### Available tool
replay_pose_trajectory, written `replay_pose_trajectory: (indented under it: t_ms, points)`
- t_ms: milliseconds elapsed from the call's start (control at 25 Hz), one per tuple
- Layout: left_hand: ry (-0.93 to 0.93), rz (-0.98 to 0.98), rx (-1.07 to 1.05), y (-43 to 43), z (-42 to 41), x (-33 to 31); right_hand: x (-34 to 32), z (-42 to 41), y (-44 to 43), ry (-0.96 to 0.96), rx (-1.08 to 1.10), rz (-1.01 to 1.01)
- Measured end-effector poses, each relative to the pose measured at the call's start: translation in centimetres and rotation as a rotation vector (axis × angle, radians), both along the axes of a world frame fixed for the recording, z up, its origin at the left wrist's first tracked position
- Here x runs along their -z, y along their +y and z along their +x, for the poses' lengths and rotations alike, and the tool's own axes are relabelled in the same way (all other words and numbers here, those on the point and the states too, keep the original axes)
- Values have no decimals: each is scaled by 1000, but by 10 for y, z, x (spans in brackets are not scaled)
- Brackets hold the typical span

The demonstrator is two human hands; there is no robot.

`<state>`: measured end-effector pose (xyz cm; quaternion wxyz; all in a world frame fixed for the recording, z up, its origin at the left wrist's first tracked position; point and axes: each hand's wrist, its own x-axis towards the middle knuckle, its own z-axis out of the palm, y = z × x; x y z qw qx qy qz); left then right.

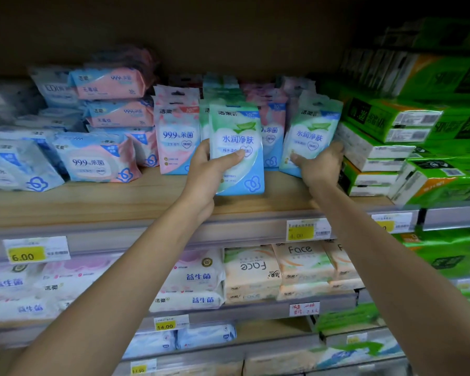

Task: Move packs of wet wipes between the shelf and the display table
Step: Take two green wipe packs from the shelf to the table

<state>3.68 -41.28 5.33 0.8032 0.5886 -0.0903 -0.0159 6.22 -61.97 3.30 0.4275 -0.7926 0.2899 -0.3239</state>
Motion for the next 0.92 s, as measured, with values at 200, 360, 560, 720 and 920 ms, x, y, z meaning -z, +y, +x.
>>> replay_pose_trajectory:
  t_ms: [200, 360, 560, 720, 920]
  points:
    - [7, -15, 34, 6, -8, -2, -1, -10, 0, 35, 111, -183]
    - [34, -29, 50, 9, -14, 0, -6, -7, 1, 69, 145, -334]
    - [61, -53, 41, 18, -22, 2, -12, -4, 5, 81, 161, -385]
    - [79, -50, 12, 23, -27, 4, -15, -21, 4, -239, -112, 114]
    - [58, -33, 7, 26, -36, -1, -24, -75, 35, -444, -463, 556]
